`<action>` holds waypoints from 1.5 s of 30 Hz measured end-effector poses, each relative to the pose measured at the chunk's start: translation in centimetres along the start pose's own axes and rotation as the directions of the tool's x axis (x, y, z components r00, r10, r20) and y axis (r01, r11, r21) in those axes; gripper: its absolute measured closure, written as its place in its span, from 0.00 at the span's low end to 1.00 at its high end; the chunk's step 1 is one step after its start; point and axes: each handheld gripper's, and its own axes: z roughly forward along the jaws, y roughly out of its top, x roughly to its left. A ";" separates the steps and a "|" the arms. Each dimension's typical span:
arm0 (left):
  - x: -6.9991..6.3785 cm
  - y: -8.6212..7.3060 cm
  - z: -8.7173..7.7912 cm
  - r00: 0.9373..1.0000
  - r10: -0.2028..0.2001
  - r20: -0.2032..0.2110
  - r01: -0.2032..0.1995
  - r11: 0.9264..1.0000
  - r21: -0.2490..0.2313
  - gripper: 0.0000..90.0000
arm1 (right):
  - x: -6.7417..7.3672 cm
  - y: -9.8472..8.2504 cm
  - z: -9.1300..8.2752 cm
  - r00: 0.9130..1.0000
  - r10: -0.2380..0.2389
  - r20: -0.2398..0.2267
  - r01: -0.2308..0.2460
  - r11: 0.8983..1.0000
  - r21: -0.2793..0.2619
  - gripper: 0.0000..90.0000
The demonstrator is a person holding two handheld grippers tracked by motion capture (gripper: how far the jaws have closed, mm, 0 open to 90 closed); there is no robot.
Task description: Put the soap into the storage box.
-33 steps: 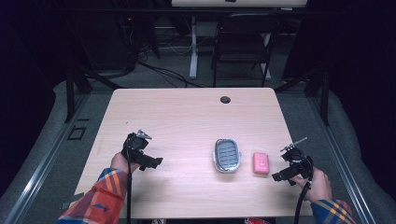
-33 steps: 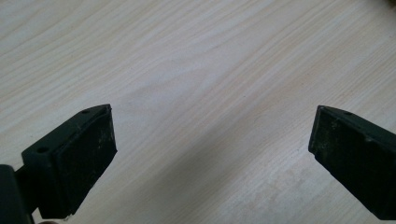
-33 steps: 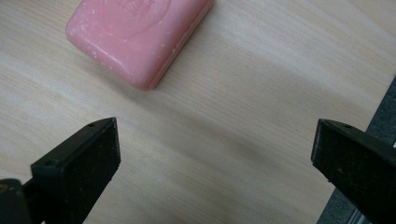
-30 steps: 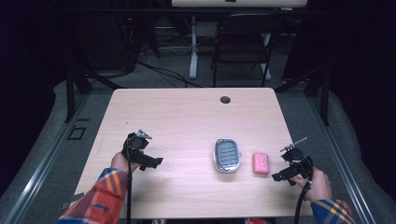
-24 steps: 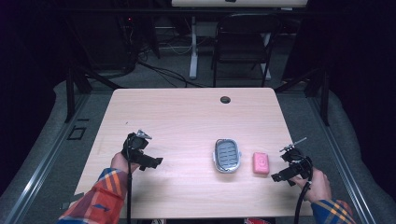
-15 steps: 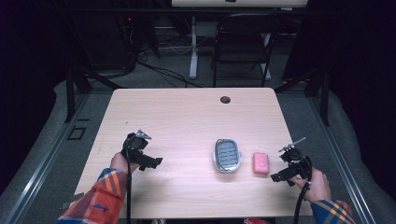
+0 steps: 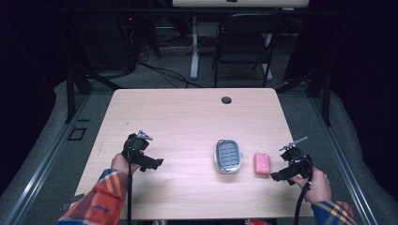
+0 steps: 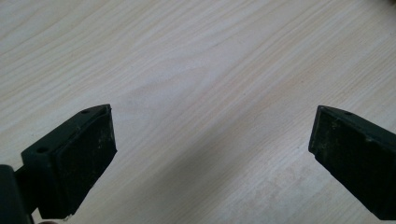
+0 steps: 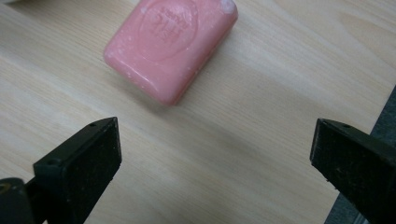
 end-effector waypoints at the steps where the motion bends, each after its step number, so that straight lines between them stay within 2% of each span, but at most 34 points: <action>1: 0.0 0.0 0.0 1.000 -0.001 -0.001 0.001 1.000 -0.001 0.01 | 0.1 0.1 -0.2 1.000 0.004 -0.006 -0.004 1.000 -0.005 0.02; 6: 0.0 0.0 0.0 1.000 -0.001 0.000 0.001 1.000 0.002 0.01 | 0.5 0.4 -0.4 1.000 -0.001 -0.014 0.001 1.000 -0.012 0.01; 9: 0.0 0.0 0.1 1.000 -0.001 0.001 0.001 1.000 0.004 0.01 | 1.0 0.8 -0.3 0.999 -0.001 -0.033 -0.001 0.999 -0.038 0.01; 19: 0.0 0.0 0.1 1.000 -0.003 -0.005 0.003 1.000 0.000 0.01 | 2.2 2.1 0.6 0.998 -0.032 -0.051 0.031 0.999 -0.023 0.00; 22: 0.0 0.0 0.1 1.000 -0.003 -0.006 0.003 1.000 0.000 0.01 | 2.4 2.2 0.8 0.998 -0.026 -0.049 0.024 0.999 -0.034 0.00; 23: 0.0 0.0 0.1 1.000 -0.003 -0.004 0.003 1.000 0.001 0.01 | 2.4 2.3 0.8 0.998 -0.035 -0.047 0.034 0.999 -0.021 0.00; 34: -0.1 0.1 0.2 1.000 -0.005 -0.006 0.005 1.000 0.001 0.01 | 2.5 2.8 1.1 0.998 -0.026 -0.056 0.025 1.000 -0.014 0.00; 35: -0.1 0.1 0.2 1.000 -0.005 -0.006 0.005 1.000 0.001 0.01 | 2.7 2.8 1.3 0.999 -0.014 -0.049 0.012 0.999 -0.034 0.00; 37: -0.1 0.1 0.2 1.000 -0.005 -0.005 0.005 1.000 0.000 0.01 | 2.7 3.1 1.3 0.998 -0.042 -0.048 0.041 0.999 -0.007 0.00; 44: 0.0 0.1 0.1 1.000 -0.003 -0.001 0.003 1.000 0.001 0.01 | 3.2 3.9 1.8 0.997 -0.039 -0.061 0.039 0.999 -0.005 0.00; 45: -0.1 0.1 0.1 1.000 -0.004 -0.004 0.004 1.000 0.000 0.01 | 3.1 3.9 1.7 0.998 -0.050 -0.045 0.050 0.999 0.005 0.00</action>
